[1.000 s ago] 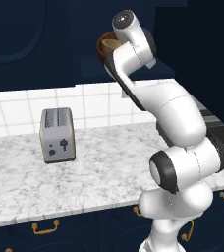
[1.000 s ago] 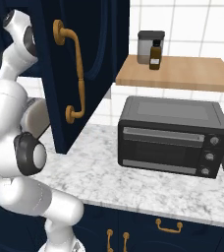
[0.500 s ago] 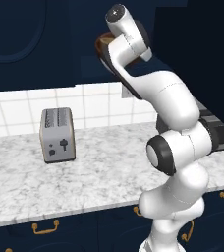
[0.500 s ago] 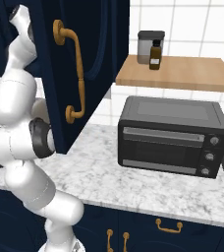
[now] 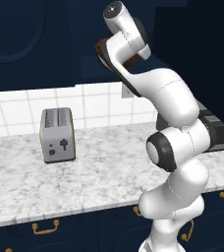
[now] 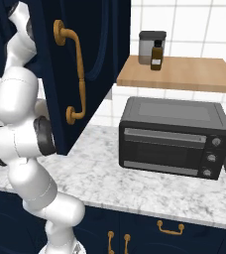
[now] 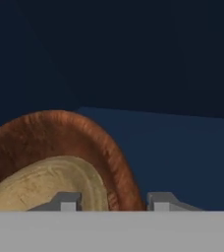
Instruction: Pick up the bowls on the counter and stack them on top of one another in the open cabinet. Place the smaller bowl on top of the larger bowl.
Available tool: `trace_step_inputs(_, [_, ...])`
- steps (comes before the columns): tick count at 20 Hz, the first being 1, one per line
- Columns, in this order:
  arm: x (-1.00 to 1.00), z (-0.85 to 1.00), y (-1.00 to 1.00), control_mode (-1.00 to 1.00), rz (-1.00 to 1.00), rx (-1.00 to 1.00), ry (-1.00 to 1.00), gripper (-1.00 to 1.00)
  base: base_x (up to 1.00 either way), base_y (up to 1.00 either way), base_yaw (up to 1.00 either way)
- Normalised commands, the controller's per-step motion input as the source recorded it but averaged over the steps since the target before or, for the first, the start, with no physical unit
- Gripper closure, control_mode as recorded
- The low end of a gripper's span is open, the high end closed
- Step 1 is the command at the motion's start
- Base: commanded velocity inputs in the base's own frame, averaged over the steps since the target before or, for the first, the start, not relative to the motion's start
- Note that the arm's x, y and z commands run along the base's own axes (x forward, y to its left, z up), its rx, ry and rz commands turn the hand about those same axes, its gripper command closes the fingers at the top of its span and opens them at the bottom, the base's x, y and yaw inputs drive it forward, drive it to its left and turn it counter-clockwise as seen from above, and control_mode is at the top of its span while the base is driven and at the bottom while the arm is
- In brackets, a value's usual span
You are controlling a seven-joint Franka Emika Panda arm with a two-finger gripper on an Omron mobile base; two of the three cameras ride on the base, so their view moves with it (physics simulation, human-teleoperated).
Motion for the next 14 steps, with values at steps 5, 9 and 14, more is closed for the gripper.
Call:
trace_step_inputs(5, [0.0, 0.01, 0.0, -1.0, 0.0, -0.01, 0.0, -1.0, 0.0, 0.0, 0.0])
trace_step_inputs(9, [0.0, 0.42, 0.0, -1.0, 0.0, -0.06, 0.0, -1.0, 0.0, 0.0, 0.0])
trace_step_inputs(14, [-0.48, 0.31, 0.01, -1.0, 0.06, -0.03, 0.0, -1.0, 0.0, 0.0, 0.0])
